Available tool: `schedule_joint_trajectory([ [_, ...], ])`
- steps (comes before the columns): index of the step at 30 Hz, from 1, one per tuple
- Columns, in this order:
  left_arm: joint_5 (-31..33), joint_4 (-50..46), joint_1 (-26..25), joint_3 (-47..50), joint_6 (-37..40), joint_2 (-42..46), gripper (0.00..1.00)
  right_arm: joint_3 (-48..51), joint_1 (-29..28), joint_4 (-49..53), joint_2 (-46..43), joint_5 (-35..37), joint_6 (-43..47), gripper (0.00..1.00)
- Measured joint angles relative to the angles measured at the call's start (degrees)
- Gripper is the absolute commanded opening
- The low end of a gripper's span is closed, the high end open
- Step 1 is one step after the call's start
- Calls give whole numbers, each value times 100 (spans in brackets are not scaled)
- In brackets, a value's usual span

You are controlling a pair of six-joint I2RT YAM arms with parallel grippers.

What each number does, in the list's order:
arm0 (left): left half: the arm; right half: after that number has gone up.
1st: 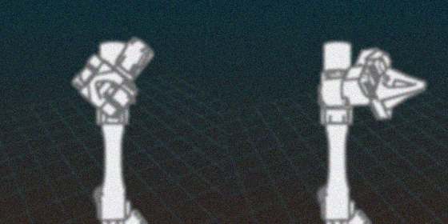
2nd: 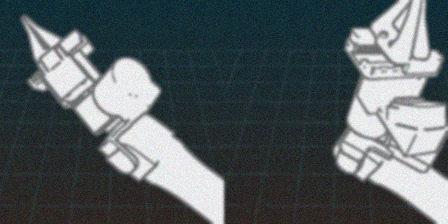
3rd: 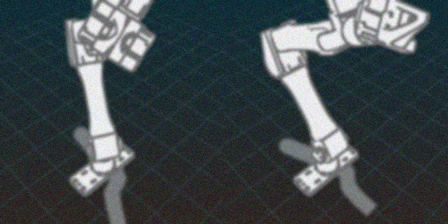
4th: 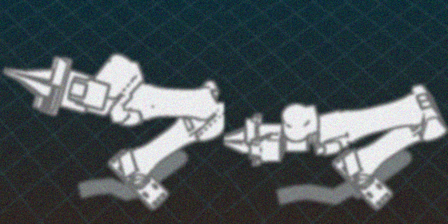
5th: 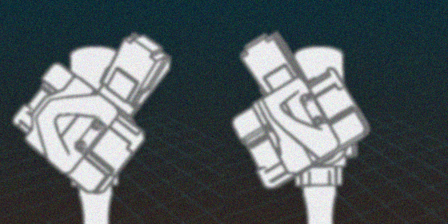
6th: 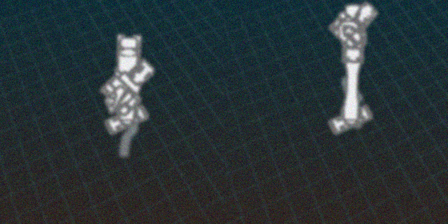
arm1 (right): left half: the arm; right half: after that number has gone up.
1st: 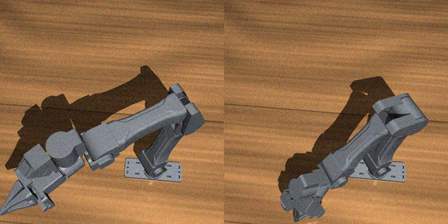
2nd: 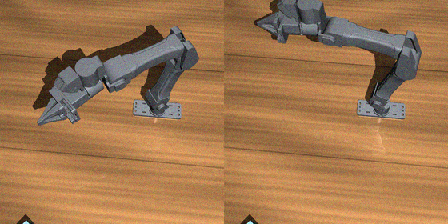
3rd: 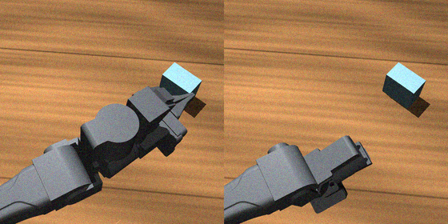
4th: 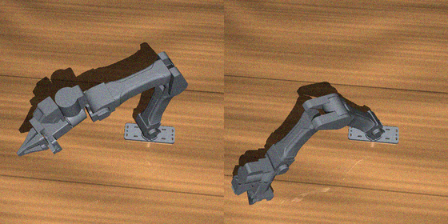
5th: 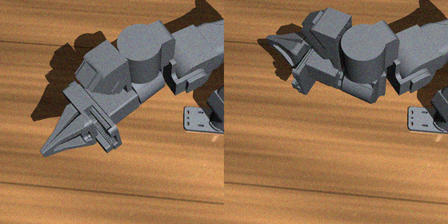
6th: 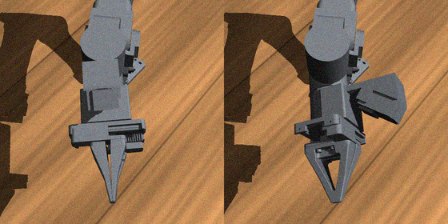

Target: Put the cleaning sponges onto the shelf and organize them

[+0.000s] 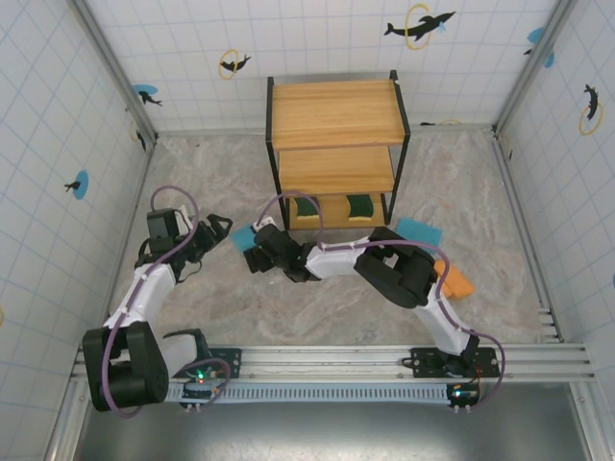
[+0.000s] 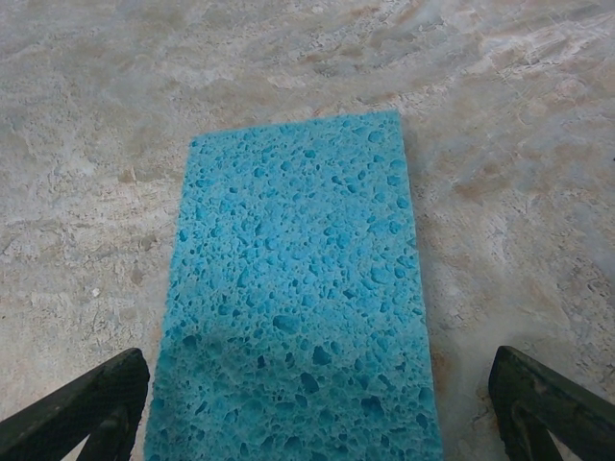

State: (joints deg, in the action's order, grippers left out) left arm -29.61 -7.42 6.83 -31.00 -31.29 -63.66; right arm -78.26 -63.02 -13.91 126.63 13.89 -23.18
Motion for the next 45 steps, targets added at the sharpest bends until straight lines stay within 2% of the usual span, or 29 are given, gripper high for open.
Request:
schedule_joint_trajectory([
  [29, -107, -24, -2, 44, -2, 120, 97, 420, -190, -1023, 114, 280, 57, 91],
  [45, -107, -22, 0, 59, -2, 120, 98, 597, -299, -1143, 92, 629, 313, 91],
])
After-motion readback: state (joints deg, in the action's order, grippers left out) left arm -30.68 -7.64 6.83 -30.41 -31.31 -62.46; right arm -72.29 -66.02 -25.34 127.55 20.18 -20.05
